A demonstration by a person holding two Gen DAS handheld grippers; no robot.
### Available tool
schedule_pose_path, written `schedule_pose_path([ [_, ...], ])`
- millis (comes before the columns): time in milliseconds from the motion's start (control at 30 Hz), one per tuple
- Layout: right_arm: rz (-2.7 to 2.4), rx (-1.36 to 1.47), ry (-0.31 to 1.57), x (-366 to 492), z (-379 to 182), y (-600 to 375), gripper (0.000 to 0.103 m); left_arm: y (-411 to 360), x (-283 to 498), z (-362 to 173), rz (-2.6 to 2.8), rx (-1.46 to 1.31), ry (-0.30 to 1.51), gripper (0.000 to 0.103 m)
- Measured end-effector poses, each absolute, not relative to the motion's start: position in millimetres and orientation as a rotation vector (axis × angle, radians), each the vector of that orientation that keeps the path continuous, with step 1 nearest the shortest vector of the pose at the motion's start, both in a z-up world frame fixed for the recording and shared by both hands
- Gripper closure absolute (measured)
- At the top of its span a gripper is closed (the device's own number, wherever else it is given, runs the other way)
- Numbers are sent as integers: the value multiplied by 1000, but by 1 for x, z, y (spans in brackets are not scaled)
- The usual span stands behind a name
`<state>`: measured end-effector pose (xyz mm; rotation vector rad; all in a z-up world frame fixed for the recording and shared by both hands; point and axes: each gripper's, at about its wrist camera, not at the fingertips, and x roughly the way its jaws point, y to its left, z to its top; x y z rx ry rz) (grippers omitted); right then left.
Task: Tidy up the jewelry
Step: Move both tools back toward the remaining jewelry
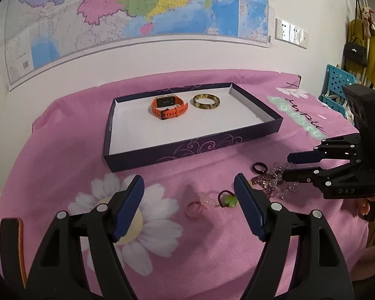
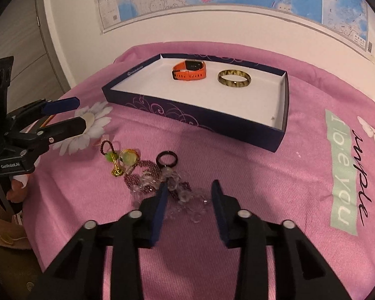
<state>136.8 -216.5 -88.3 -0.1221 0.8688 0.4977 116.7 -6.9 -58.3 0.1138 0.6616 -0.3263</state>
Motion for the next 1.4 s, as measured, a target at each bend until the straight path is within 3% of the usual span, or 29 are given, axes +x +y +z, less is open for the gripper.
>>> schedule_pose_path([
  [33,500,-124,867,136,-88,-216,84,-7,116,-59,-329,109,668,30],
  [100,502,-121,864,135,-87,-217,94,-7,116,-60,-326,111,670,30],
  [233,513,-101,842,132,-82,-220,103,-8,114,-61,-326,104,675,30],
  [667,541,-37,788,122,-63,-225,100,-9,109,-63,-339,94,681,30],
  [867,515,-25,849,134,-82,-225,82,-9,108,-64,-341,93,683,29],
  [900,503,-21,853,136,-84,-225,70,-9,108,-64,-341,91,685,29],
  [933,508,-14,857,137,-86,-226,65,-9,108,-65,-340,90,686,29],
  [1133,545,1,885,147,-92,-224,68,-9,108,-65,-339,83,696,29],
  [1167,559,1,891,148,-93,-223,71,-9,109,-65,-339,83,697,29],
  [1200,569,-1,897,148,-94,-221,82,-9,109,-66,-341,82,698,29],
  [1267,565,-22,890,146,-92,-218,82,-9,110,-66,-339,81,700,29],
  [1333,564,-34,869,144,-88,-218,95,-8,111,-66,-337,77,703,29],
  [1400,564,-30,854,142,-83,-219,95,-8,112,-66,-338,75,703,29],
])
